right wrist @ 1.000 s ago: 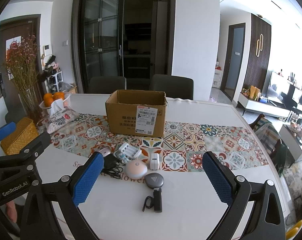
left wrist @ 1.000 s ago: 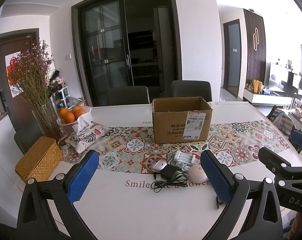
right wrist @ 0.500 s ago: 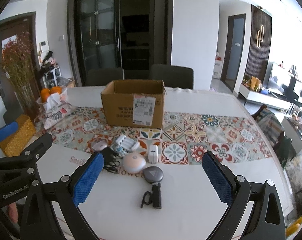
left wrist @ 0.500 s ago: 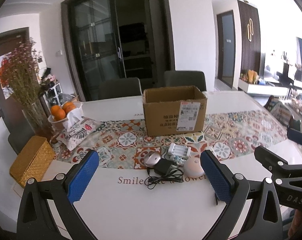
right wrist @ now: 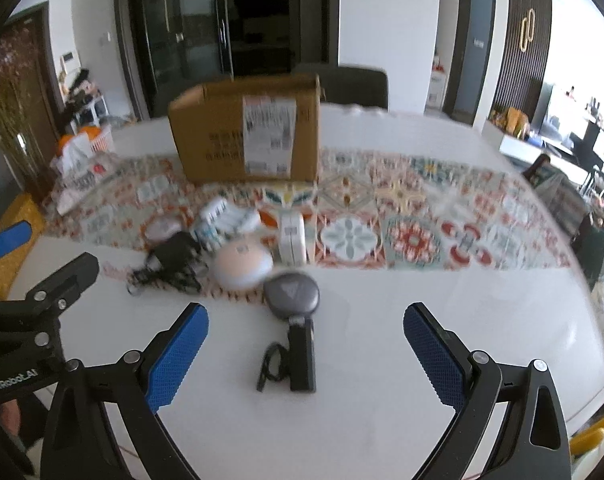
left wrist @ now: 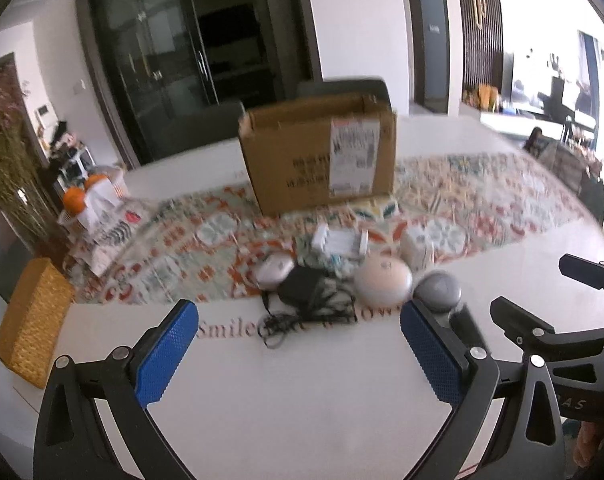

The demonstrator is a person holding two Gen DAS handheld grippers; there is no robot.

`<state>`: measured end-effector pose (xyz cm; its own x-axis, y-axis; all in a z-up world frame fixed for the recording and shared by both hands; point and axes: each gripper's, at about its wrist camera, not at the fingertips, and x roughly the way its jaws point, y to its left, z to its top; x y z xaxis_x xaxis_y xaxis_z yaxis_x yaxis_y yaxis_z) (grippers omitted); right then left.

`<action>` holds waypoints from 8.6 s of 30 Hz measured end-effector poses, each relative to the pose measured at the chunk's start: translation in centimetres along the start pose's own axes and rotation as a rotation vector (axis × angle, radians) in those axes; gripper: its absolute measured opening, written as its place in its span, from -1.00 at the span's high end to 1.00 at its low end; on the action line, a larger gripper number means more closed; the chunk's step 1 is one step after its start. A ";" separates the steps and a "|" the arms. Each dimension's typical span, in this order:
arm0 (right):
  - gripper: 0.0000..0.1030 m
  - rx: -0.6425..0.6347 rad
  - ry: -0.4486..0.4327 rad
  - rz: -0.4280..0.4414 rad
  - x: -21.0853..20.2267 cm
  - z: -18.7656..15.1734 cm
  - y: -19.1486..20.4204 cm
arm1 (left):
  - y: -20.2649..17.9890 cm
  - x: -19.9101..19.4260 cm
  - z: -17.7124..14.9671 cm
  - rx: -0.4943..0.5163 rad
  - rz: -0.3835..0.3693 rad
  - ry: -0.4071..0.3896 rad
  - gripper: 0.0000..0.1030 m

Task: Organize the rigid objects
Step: 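Grasp the black bike light with the right tool, then grasp the grey round case with the left tool while the right tool holds the bike light, then carry both items into the cardboard box and open both tools, then withdraw both tools from the box back toward the items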

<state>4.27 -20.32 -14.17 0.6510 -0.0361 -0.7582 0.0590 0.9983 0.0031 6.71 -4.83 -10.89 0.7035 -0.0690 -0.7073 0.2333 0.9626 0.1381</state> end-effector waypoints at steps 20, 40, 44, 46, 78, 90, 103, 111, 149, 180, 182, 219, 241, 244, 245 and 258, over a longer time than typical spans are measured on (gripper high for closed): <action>-0.31 -0.046 0.108 0.012 8.5 -4.7 1.6 | -0.2 7.8 -4.9 0.023 0.001 0.192 -0.98; 0.30 0.023 0.091 0.015 8.9 -5.5 0.3 | -1.4 8.4 -4.7 0.052 -0.048 0.181 -0.96; 0.30 0.036 0.088 0.009 8.1 -5.1 -0.5 | -2.2 8.0 -4.0 0.056 -0.078 0.159 -0.93; 0.30 0.045 0.078 -0.001 7.5 -4.8 -1.1 | -2.7 7.9 -3.5 0.058 -0.095 0.147 -0.93; 0.29 0.102 0.093 -0.047 8.3 -4.1 -11.3 | -14.0 13.6 -1.0 0.082 -0.274 0.146 -0.53; 0.29 0.111 0.109 -0.016 9.9 -3.8 -11.4 | -14.8 15.3 -0.5 0.083 -0.258 0.143 -0.25; 0.29 0.095 0.101 -0.001 9.2 -2.8 -10.4 | -13.6 14.3 0.0 0.057 -0.301 0.164 -0.07; 0.29 0.081 0.058 0.009 7.3 -0.5 -8.7 | -11.0 11.8 1.9 0.041 -0.287 0.121 -0.07; 0.28 -0.058 -0.183 0.185 2.2 15.3 0.9 | 2.9 3.8 13.5 -0.084 -0.062 -0.135 -0.07; 0.24 -0.078 -0.034 0.241 12.0 29.6 1.8 | 6.4 13.7 26.0 -0.057 -0.141 0.022 -0.07; 0.24 -0.074 0.007 0.245 13.3 30.1 1.9 | 6.4 14.9 26.6 -0.055 -0.155 0.049 -0.07; -0.19 -0.075 0.211 0.239 21.6 29.7 2.9 | 7.0 21.3 25.9 -0.054 -0.034 0.188 -0.35; -0.28 -0.045 -0.021 0.110 10.2 26.8 0.7 | 5.7 11.0 23.0 -0.078 0.110 -0.035 -0.88; -0.28 -0.049 -0.032 0.106 9.4 25.9 0.5 | 5.5 10.4 22.3 -0.088 0.097 -0.035 -0.88; -0.28 -0.053 -0.035 0.102 9.2 25.6 0.4 | 5.5 10.3 22.0 -0.091 0.093 -0.033 -0.88; -0.28 -0.057 -0.025 0.105 8.0 21.2 -0.1 | 4.3 8.9 18.3 -0.104 0.074 -0.001 -0.88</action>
<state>25.55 -21.75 -6.40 0.6700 0.0682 -0.7392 -0.0530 0.9976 0.0440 26.26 -6.07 -3.90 0.7172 0.0028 -0.6969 0.1100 0.9870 0.1172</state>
